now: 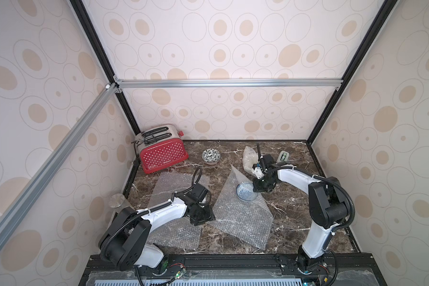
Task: Wrap bowls in bubble wrap
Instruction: Wrap the bowl in bubble wrap.
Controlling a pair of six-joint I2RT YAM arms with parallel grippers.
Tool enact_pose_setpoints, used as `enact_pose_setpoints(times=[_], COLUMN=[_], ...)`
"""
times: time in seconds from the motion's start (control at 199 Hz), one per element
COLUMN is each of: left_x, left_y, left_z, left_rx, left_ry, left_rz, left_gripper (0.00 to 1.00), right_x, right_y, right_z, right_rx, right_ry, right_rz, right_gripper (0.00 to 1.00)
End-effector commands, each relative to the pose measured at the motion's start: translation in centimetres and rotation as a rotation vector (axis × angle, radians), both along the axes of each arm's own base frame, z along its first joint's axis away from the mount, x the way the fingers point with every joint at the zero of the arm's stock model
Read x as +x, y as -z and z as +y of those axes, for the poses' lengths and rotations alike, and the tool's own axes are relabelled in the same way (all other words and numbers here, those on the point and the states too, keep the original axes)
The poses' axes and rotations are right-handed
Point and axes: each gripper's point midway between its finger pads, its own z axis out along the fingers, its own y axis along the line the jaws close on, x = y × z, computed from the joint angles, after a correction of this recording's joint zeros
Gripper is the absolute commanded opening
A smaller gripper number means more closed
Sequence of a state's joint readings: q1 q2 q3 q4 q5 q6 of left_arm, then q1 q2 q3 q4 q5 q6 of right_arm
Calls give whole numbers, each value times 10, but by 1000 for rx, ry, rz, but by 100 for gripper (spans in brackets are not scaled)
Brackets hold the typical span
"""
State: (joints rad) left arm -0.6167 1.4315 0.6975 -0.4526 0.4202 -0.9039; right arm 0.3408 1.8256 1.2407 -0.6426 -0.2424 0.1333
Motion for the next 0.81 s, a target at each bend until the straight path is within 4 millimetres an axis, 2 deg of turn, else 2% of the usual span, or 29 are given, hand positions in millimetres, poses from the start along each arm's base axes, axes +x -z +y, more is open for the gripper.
enact_pose_setpoints(times=[0.0,0.116,0.247,0.312,0.483,0.599,0.8], left_x=[-2,-3,2,8,18,26,47], left_y=[6,14,16,11,-1,-20,-78], left_z=[4,8,1,-4,-10,-15,-29], left_rx=[34,60,40,24,5,-18,-85], left_ry=[-22,-29,-27,-26,-15,-5,17], left_rz=[7,13,5,-17,-58,-108,-231], left_gripper=[56,57,54,46,15,3,0], right_x=[1,1,2,1,-1,-3,-4], right_y=[-11,-12,-12,-11,-8,-5,-5], right_z=[3,3,4,5,5,4,2], right_rx=[19,20,29,32,33,30,9], right_ry=[-11,-11,-12,-12,-10,-7,-4], right_rz=[-27,-30,-26,-21,-15,-10,-18], right_gripper=[3,3,3,3,3,3,3])
